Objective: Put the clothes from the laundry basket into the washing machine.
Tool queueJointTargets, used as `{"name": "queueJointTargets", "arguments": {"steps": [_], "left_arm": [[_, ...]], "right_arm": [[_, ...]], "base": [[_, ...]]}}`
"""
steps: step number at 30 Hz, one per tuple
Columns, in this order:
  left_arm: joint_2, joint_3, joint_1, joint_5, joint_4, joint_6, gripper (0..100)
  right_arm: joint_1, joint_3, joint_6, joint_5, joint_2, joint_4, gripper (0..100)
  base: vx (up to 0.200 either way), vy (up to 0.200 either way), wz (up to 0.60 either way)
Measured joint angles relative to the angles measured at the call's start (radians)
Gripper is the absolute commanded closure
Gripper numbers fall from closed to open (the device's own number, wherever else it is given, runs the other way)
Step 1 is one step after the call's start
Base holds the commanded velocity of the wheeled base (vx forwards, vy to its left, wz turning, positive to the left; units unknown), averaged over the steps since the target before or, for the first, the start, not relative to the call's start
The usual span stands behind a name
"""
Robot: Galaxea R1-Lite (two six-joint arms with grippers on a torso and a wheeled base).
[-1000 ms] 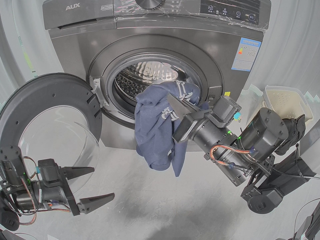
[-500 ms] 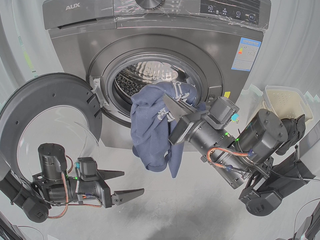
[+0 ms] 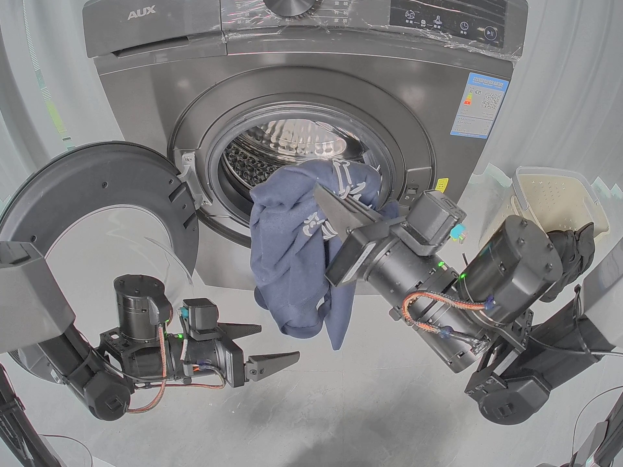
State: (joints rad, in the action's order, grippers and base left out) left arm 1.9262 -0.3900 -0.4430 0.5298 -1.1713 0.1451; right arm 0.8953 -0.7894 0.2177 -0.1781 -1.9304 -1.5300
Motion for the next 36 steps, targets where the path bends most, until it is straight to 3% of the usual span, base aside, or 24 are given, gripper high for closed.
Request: {"name": "queueJointTargets", "arguments": {"steps": [7, 18, 25, 26, 36], "left_arm": [[0.074, -0.043, 0.002, -0.025, -0.038, 0.009, 0], [0.158, -0.114, -0.004, -0.042, -0.148, 0.079, 0], [0.179, -0.123, -0.014, -0.043, -0.199, 0.083, 0], [0.182, -0.123, -0.015, -0.045, -0.204, 0.083, 100], [0.215, -0.085, -0.032, -0.070, -0.366, 0.076, 100]], "right_arm": [[0.007, 0.002, -0.001, 0.000, 0.000, -0.008, 100], [0.013, 0.001, -0.001, -0.001, 0.002, -0.008, 100], [0.014, 0.001, -0.001, -0.001, 0.002, -0.008, 100], [0.014, 0.001, -0.001, -0.001, 0.002, -0.008, 100], [0.014, 0.003, -0.001, -0.001, 0.001, -0.008, 100]], "base": [[0.000, 0.000, 0.00], [0.000, 0.000, 0.00], [0.000, 0.000, 0.00], [0.000, 0.000, 0.00], [0.000, 0.000, 0.00]]}}
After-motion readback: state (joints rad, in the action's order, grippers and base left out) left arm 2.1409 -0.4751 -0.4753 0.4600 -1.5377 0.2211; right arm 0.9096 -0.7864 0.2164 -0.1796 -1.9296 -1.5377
